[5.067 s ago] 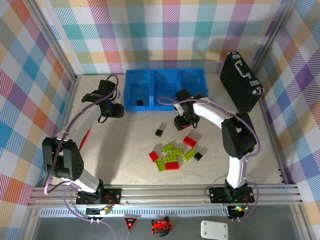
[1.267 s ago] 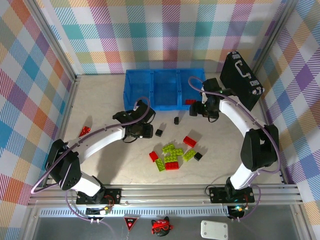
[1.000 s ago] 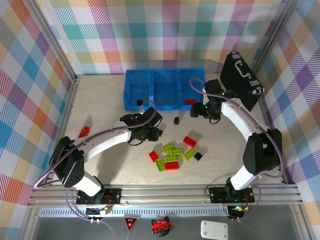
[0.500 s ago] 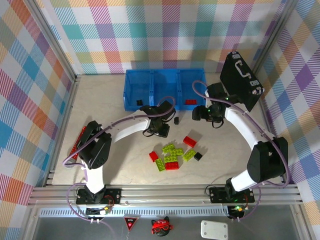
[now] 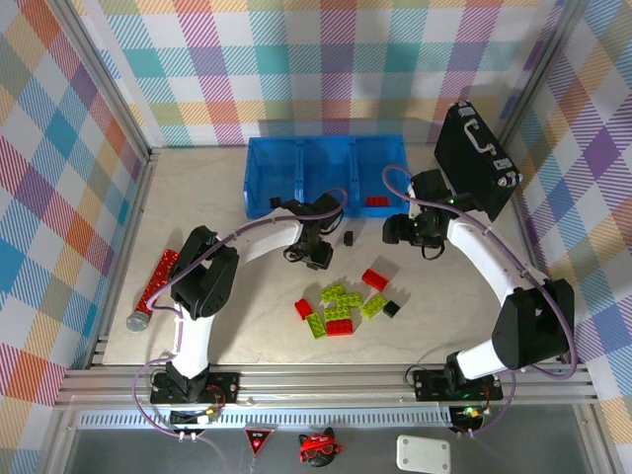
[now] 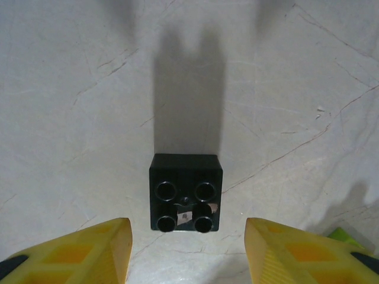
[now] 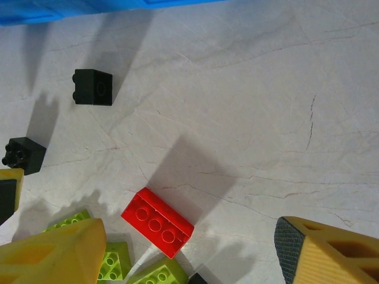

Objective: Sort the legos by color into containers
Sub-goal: Pick up the lego from the center of the table.

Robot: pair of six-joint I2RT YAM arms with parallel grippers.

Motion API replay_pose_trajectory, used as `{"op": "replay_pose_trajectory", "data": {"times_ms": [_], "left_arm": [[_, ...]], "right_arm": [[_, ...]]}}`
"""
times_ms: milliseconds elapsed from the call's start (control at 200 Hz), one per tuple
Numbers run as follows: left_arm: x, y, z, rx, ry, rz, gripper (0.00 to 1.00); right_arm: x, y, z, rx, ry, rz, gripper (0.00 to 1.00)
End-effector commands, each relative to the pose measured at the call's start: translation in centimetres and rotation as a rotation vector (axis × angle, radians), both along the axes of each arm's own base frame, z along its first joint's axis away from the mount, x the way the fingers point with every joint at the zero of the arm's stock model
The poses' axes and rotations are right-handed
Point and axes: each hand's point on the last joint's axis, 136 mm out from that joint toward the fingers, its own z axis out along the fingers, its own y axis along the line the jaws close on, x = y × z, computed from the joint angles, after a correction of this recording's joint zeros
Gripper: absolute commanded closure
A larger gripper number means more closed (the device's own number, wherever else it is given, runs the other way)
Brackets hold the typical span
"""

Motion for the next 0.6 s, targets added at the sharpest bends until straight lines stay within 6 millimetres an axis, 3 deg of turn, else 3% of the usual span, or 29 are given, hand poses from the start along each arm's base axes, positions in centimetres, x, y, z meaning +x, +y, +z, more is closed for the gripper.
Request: {"op": "replay_pose_trajectory", "data": {"times_ms": [0, 595], "left_arm": [[0.5, 0.0, -0.4, -0.004, 0.031, -0.025, 0.47], [1.9, 0.0, -2.0, 0.001, 0.061, -0.032, 0.50]], "right_arm": [[-0.7, -0.3, 0.8, -0.003, -0.010, -0.017, 0.24], [-0.4, -0.2, 1.6, -0.001, -0.018, -0.009, 0.23]]}}
